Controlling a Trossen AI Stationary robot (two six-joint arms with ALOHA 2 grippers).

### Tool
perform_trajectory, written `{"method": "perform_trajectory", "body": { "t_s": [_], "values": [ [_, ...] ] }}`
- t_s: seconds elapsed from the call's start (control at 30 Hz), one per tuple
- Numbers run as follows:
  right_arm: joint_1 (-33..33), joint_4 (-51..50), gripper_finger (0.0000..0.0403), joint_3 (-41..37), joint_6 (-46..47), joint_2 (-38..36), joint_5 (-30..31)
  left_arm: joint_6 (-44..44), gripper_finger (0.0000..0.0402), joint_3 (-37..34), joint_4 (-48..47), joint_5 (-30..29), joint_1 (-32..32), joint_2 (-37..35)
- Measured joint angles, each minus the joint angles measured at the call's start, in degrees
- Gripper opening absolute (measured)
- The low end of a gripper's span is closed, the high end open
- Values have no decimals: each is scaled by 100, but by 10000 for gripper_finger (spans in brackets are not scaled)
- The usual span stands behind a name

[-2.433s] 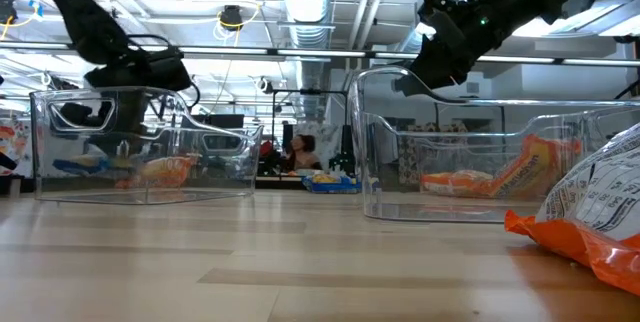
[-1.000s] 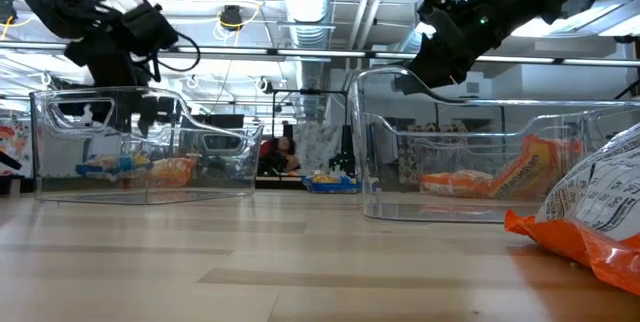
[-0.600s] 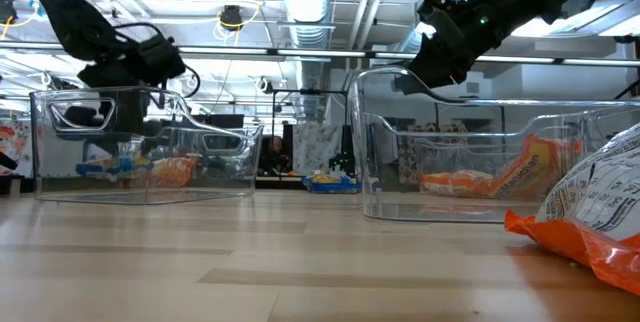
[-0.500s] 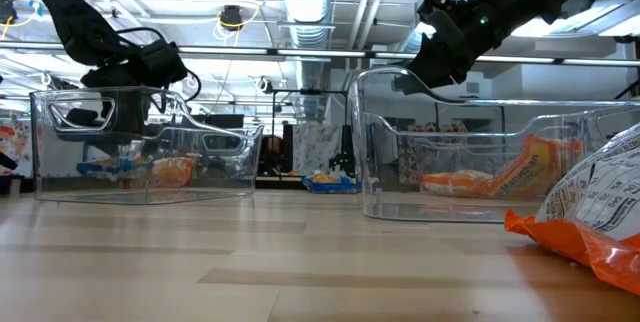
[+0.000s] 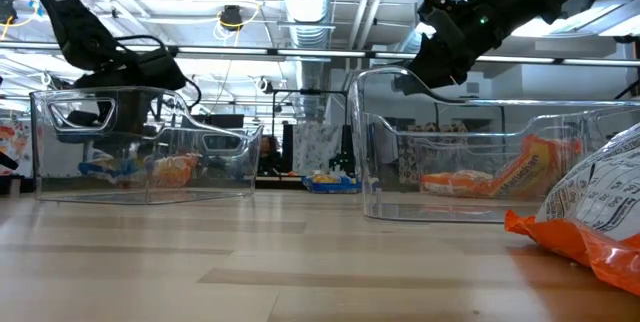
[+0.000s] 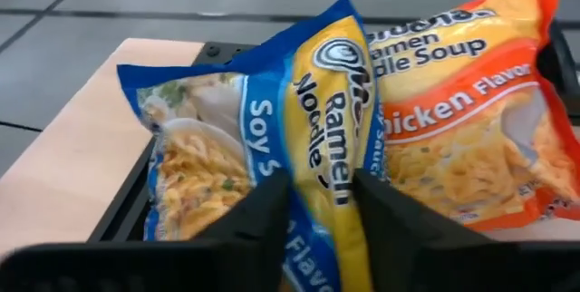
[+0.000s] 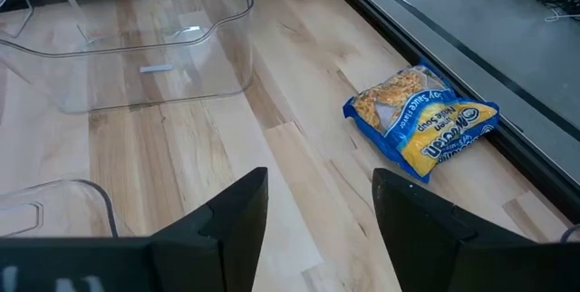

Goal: Sort Maruchan noodles
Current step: Put the blue noodle pack into the middle transparent bin

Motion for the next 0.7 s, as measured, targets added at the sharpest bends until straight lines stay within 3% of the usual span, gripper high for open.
{"method": "perform_trajectory", "body": {
  "t_s": [0.13,0.43,0.7],
  "values": [
    [0,0,224,0,0,0,0,-160,18,-298,251,-40,-4,-17],
    [0,0,224,0,58,0,0,208,2,-394,577,-64,-387,-184],
    [0,0,224,0,86,0,0,784,0,-398,622,-90,-759,-1254]
  ]
}}
